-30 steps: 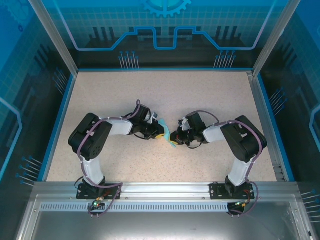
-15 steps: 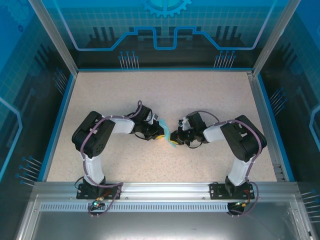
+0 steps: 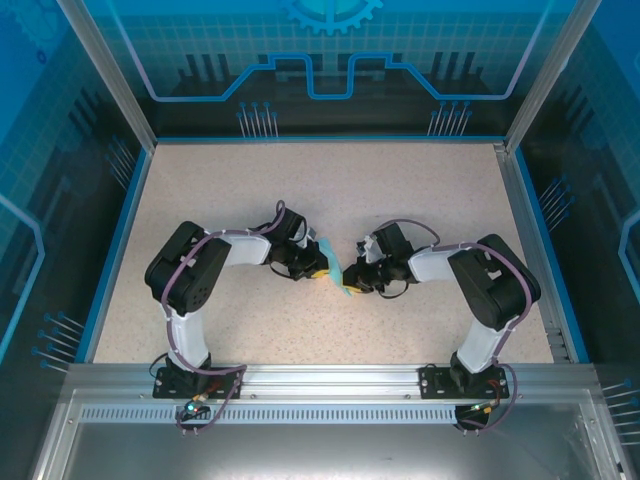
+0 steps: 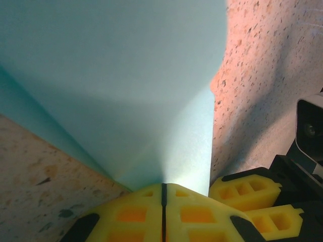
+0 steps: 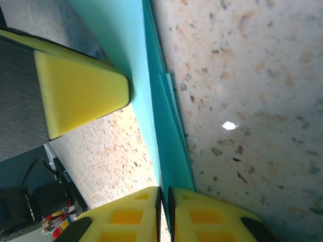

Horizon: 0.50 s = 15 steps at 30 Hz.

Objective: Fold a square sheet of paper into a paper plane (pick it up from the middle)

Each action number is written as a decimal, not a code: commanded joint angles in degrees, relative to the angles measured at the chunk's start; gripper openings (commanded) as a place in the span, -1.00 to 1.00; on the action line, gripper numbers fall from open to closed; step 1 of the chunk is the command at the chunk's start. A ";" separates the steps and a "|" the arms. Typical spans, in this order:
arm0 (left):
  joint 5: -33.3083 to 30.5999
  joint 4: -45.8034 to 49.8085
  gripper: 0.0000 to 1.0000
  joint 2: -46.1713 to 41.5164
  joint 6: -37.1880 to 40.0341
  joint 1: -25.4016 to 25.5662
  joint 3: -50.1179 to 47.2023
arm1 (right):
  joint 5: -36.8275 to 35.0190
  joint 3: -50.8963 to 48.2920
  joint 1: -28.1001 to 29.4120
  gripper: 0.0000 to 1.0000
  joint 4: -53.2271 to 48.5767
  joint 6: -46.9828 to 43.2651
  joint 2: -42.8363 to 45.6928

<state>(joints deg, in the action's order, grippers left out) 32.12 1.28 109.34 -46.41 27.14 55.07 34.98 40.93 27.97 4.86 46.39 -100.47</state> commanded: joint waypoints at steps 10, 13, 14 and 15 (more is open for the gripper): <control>-3.91 5.14 -0.84 2.08 0.46 0.11 1.00 | 0.39 2.48 -0.76 -0.77 -8.00 -2.58 -1.59; -3.91 5.41 -0.84 2.19 0.62 0.04 1.18 | -1.94 3.82 -0.72 -0.70 -10.85 -3.68 1.91; -3.82 5.48 -0.84 2.22 0.62 0.04 1.18 | -2.97 4.15 -0.72 -0.67 -11.63 -3.91 3.27; -3.83 5.60 -0.84 2.27 0.62 0.11 1.18 | -4.94 4.57 -0.51 -0.66 -12.71 -4.31 4.46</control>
<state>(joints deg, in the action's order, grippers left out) 31.77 2.76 109.56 -46.41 27.18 55.88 33.32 43.68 27.97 -2.61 43.90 -99.79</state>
